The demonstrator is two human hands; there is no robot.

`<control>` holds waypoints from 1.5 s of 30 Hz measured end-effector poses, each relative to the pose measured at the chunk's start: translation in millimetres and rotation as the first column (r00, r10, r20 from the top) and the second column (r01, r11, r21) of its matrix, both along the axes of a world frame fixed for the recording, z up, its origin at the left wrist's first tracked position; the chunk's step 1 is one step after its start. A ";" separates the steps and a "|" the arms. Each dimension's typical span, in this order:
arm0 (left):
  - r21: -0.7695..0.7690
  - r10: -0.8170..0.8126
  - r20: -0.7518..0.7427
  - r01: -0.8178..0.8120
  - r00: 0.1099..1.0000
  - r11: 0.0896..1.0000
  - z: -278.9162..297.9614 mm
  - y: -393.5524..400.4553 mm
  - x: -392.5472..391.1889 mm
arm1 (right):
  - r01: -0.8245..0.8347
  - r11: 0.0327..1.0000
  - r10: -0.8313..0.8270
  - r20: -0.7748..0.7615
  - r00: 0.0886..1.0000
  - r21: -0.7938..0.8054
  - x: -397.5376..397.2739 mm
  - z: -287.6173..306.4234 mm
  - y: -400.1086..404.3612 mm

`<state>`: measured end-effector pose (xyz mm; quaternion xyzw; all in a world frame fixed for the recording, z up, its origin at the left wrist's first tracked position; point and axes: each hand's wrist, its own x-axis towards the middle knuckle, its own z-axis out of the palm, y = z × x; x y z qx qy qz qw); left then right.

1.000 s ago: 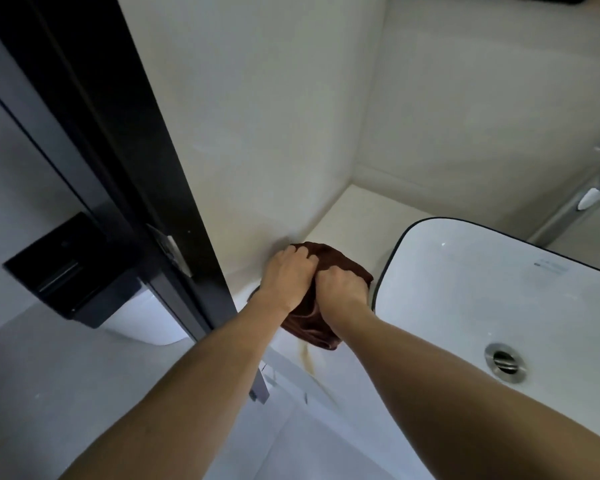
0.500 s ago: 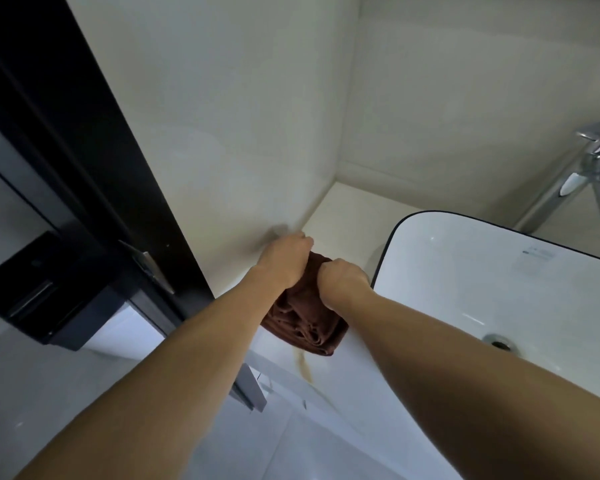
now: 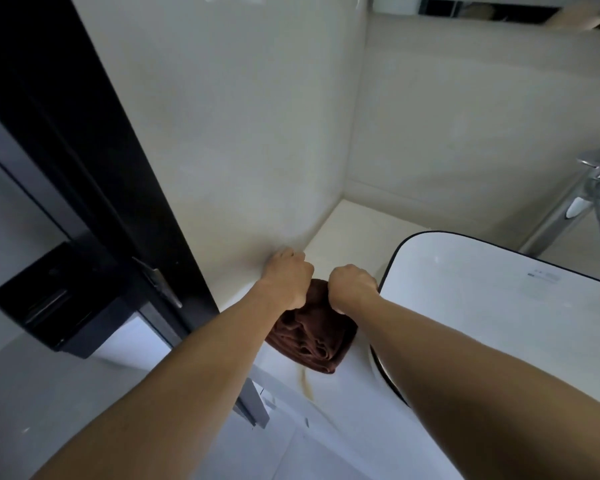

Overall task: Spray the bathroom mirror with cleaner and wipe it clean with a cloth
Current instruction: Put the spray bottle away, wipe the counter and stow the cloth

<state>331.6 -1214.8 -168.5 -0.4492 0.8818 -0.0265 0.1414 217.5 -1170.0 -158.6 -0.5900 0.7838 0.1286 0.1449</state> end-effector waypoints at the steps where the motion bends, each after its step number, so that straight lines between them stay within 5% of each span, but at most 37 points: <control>1: 0.060 0.038 -0.037 -0.036 0.999 0.998 7.5 5.0 6.3 | -0.002 1.000 0.003 0.050 0.999 -0.016 -0.1 7.8 1.2; 4: 0.216 0.172 -0.167 -0.134 0.971 0.967 36.3 17.9 17.2 | -0.057 0.994 0.067 0.117 0.991 -0.090 -2.7 37.7 4.4; 9: 0.195 0.252 -0.366 -0.191 0.896 0.962 106.3 30.5 16.5 | -0.123 0.965 0.152 0.111 0.982 -0.231 -17.4 103.4 1.3; 17: 0.161 0.181 -0.560 -0.107 0.808 0.981 247.5 28.4 2.4 | -0.134 0.853 0.263 0.194 0.945 -0.505 -71.8 244.2 1.1; 22: 0.304 0.205 -0.648 0.004 0.733 0.953 341.1 42.2 -10.6 | -0.263 0.774 0.403 0.128 0.906 -0.577 -103.4 333.2 28.1; 29: -0.084 -0.138 -0.544 0.110 0.828 0.990 402.0 66.6 -29.1 | -0.315 0.795 0.460 0.178 0.870 -0.519 -136.4 391.2 62.6; 34: -0.120 -0.161 -0.435 0.120 0.886 0.986 423.6 78.3 -32.4 | -0.412 0.759 0.528 0.106 0.843 -0.503 -157.9 413.0 77.9; 37: -0.130 -0.157 -0.410 0.113 0.898 0.985 430.7 81.8 -31.4 | -0.276 0.806 0.491 0.332 0.805 -0.523 -158.5 416.9 81.2; 40: -0.146 -0.148 -0.450 0.091 0.881 0.985 439.3 84.3 -28.9 | -0.016 0.844 0.408 0.622 0.669 -0.537 -152.9 416.9 80.5; 45: -0.125 -0.125 -0.545 0.067 0.829 0.990 453.7 89.1 -23.7 | 0.118 0.773 0.416 0.639 0.647 -0.623 -144.5 417.4 74.9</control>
